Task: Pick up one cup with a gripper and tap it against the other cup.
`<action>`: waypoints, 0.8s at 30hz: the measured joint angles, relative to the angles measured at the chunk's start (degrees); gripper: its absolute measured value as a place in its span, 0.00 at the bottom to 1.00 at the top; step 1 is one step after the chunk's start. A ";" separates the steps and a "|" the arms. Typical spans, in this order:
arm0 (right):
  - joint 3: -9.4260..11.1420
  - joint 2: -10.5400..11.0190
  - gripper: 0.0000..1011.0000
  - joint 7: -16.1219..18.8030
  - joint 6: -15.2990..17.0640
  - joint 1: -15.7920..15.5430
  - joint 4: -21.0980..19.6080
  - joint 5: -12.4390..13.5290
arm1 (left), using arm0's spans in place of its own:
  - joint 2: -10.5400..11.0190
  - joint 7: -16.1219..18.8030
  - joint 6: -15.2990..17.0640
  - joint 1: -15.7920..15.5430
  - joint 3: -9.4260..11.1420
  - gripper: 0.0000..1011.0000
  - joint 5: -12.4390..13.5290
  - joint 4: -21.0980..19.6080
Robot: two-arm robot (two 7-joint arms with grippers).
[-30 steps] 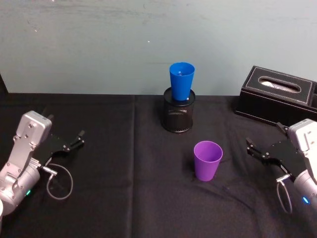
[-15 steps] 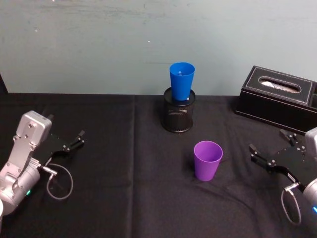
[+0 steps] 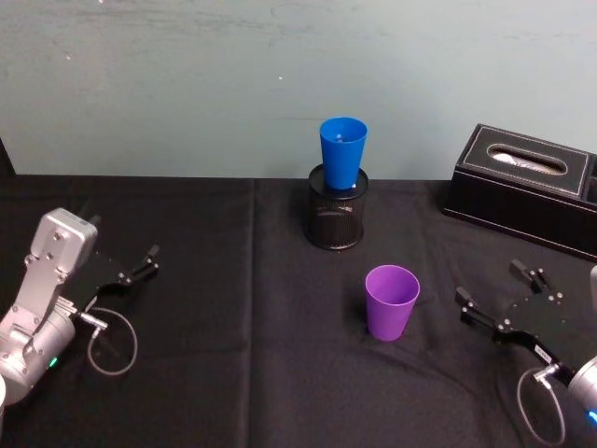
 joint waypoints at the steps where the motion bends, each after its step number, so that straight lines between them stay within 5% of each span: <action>1: 0.18 -0.20 0.99 0.65 -0.31 -0.34 0.00 0.37 | 0.00 0.00 0.00 0.00 0.00 1.00 0.00 0.00; 24: 0.44 -4.10 0.99 5.89 -2.40 -1.59 1.34 -0.32 | 0.00 0.00 0.00 0.00 0.00 1.00 0.00 0.00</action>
